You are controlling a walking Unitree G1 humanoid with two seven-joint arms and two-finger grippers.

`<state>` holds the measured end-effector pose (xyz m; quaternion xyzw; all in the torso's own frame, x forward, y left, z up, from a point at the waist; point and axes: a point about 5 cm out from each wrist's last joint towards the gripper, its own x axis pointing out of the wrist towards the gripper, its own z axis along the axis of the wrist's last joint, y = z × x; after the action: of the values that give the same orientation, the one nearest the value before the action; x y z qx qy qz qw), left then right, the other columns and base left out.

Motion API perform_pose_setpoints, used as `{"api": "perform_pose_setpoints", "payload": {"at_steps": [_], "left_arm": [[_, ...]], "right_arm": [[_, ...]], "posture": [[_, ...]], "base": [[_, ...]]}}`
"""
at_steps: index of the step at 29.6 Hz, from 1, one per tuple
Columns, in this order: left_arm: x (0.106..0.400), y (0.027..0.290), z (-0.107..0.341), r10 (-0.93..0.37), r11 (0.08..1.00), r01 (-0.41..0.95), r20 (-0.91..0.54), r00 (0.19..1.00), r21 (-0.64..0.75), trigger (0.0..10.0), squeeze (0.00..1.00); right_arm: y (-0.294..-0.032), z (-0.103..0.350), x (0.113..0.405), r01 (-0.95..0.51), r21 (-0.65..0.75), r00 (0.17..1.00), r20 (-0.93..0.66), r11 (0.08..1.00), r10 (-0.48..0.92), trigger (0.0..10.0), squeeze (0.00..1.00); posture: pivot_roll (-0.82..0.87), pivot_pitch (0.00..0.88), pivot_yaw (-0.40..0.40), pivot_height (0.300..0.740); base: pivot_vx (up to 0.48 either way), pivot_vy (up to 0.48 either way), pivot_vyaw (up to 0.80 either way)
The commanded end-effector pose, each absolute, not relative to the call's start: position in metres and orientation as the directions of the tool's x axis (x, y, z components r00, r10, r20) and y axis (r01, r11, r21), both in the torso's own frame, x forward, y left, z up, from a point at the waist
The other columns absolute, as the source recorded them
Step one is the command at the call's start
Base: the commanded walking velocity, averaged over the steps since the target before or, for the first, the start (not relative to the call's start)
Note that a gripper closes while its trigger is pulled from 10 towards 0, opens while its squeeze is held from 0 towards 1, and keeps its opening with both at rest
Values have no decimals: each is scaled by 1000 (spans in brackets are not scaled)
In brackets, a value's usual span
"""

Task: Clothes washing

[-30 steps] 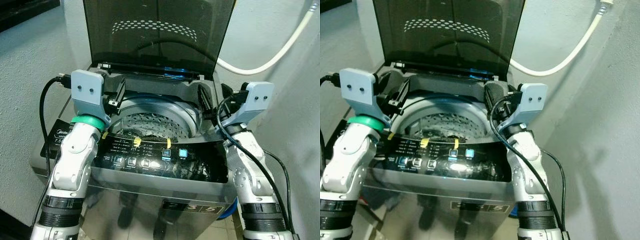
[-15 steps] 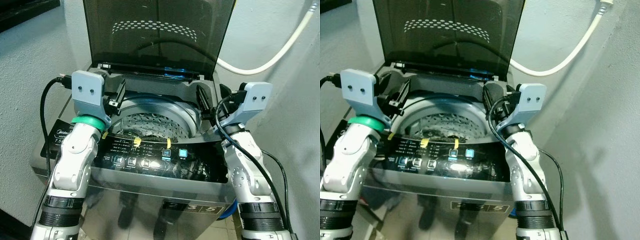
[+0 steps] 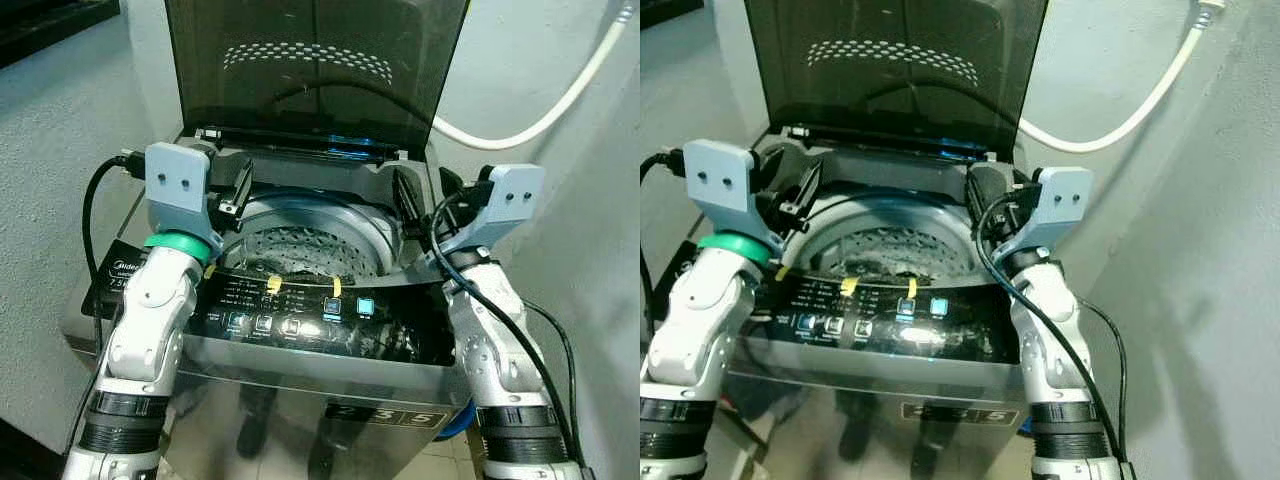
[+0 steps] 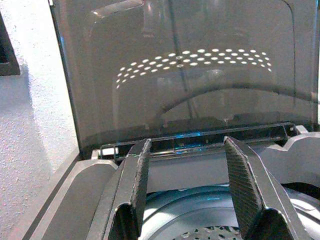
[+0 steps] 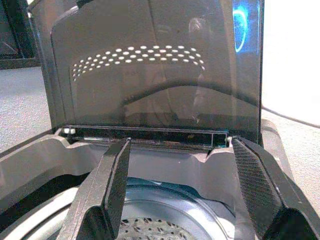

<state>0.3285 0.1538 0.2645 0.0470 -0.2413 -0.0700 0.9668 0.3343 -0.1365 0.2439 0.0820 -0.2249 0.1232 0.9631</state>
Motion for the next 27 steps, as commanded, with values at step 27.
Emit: {"api": "perform_pose_setpoints", "payload": {"at_steps": [27], "left_arm": [[329,153,264,-164,985,117,456,875,130,10000,0]], "right_arm": [[-138,243,332,-261,96,869,457,960,191,10000,0]], "posture": [[31,0,21,740]], "base": [[0,0,0]]}}
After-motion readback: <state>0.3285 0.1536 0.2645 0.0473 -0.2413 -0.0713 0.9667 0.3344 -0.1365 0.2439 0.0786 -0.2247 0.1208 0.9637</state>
